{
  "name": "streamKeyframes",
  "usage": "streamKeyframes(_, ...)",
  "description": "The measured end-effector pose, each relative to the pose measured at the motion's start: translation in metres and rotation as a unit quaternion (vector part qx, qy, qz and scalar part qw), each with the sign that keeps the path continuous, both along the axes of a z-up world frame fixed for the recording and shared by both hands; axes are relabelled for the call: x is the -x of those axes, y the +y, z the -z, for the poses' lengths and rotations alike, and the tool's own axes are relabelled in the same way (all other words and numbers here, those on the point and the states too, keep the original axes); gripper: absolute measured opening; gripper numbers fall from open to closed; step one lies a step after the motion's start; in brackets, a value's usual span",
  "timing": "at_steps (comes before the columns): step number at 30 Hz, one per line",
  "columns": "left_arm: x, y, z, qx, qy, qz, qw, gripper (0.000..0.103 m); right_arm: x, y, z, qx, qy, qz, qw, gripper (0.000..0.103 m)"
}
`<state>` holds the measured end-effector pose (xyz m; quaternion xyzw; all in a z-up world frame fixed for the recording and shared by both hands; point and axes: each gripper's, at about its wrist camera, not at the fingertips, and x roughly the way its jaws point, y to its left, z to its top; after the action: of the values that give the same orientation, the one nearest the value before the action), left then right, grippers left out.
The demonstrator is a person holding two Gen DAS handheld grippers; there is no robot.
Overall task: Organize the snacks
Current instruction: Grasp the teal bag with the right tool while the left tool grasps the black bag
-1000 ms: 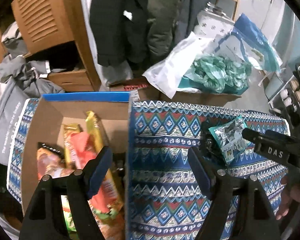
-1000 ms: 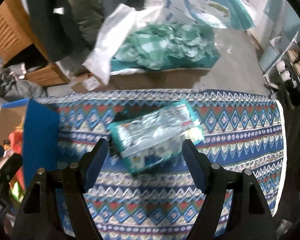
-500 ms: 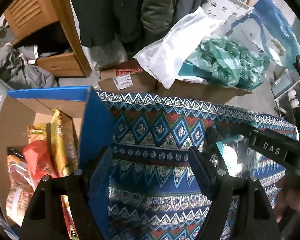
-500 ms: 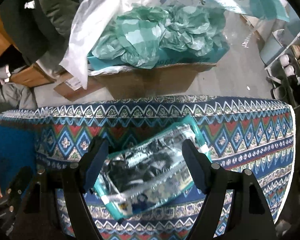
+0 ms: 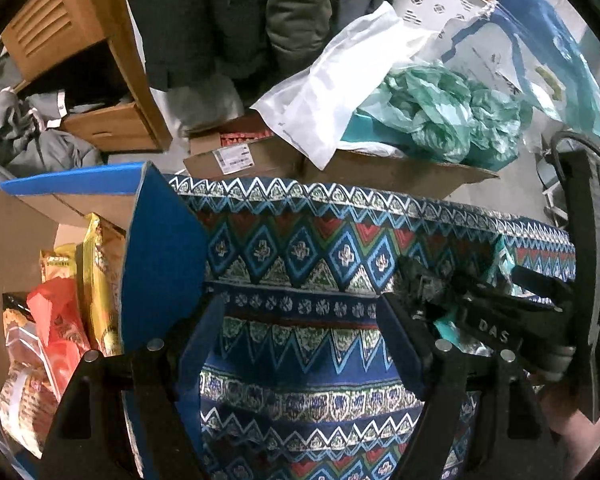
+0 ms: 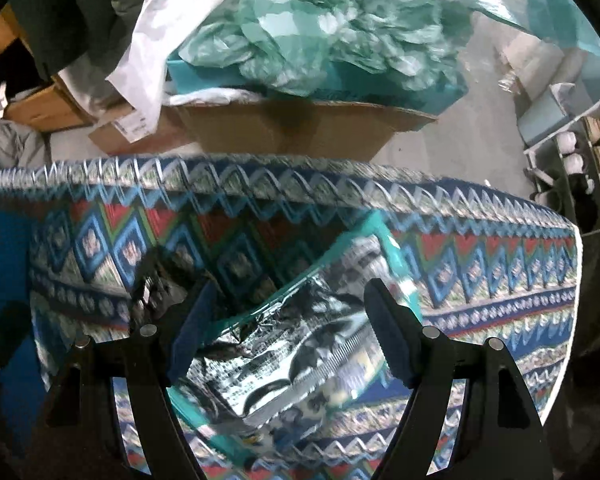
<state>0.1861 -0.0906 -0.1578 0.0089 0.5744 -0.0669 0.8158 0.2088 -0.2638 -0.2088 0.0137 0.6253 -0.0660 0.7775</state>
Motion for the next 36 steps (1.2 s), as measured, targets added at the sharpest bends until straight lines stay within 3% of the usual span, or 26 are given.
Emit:
streamKeyframes(6,0.02,-0.003,0.005,-0.014,0.001,0.013,0.9998,0.08,0.037,-0.015,0.008,0.003,0.017,0.003,1.0,0.076)
streamKeyframes(18,0.05,-0.033,0.011,0.0,0.031,0.038,0.9988,0.08,0.1,-0.061,0.025,-0.007,0.036,0.035,0.999,0.077)
streamKeyframes(21,0.051,-0.041,0.018,0.005,0.045,0.029,0.9986,0.08,0.108,-0.075,0.023,-0.007,0.029,0.04,0.999,0.077)
streamKeyframes(26,0.049,-0.051,0.03,0.007,0.061,0.017,0.998,0.08,0.115,-0.097,0.018,-0.046,-0.007,0.048,0.998,0.077)
streamKeyframes(36,0.035,-0.06,0.045,0.045,0.081,-0.021,0.9955,0.081,0.106,-0.083,0.033,-0.082,-0.02,0.047,0.995,0.078)
